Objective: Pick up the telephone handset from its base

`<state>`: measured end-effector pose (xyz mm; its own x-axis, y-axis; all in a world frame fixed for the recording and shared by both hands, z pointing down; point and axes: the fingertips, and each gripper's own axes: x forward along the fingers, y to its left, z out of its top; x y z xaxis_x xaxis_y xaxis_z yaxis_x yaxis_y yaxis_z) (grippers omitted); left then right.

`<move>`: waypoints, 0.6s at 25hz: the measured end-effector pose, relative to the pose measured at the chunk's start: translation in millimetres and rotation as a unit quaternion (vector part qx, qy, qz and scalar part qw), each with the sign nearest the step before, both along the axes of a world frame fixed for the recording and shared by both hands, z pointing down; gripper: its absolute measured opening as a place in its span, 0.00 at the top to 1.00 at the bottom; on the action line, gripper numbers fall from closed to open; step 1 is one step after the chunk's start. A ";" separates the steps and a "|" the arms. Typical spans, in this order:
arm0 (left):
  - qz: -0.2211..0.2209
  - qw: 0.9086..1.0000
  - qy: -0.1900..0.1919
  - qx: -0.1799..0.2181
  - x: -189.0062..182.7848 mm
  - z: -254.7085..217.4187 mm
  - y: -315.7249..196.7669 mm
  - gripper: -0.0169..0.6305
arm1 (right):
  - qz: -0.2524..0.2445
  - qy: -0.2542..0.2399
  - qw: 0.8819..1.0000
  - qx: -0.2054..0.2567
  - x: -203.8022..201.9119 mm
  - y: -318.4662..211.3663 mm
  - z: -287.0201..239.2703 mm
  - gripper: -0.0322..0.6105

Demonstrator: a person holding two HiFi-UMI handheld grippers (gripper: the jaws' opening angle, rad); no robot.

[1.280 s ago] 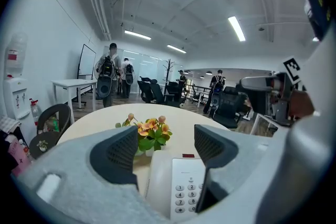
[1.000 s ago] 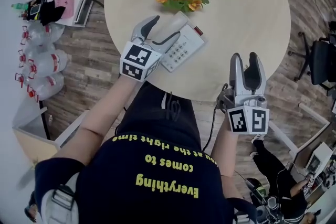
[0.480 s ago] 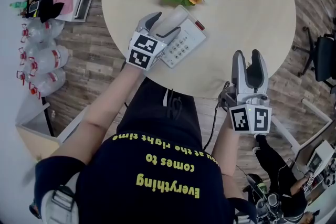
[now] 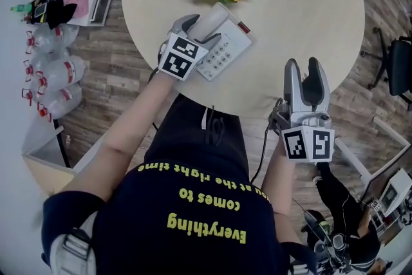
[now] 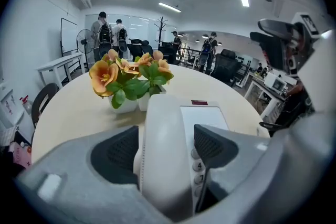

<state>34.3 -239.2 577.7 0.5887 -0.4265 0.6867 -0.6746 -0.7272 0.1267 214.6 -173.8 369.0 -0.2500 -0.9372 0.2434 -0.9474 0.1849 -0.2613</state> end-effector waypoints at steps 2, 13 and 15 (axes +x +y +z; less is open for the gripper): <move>0.003 1.000 -0.012 -0.005 -0.3 1.4 1.4 0.45 | 0.000 0.000 1.000 0.000 0.3 0.9 -0.4 0.58; -0.001 0.999 -0.031 -0.007 -4.4 5.9 -0.5 0.59 | 0.000 -0.001 1.000 0.001 1.4 3.7 0.6 0.58; 0.000 0.999 -0.032 -0.007 -4.5 6.3 -1.1 0.59 | 0.000 -0.001 1.000 0.000 0.8 3.3 0.9 0.58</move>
<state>29.9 -240.3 583.9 0.5434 -0.4158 0.7292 -0.6814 -0.7258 0.0940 215.4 -170.5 369.9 -0.2509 -0.9371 0.2426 -0.9468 0.1855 -0.2629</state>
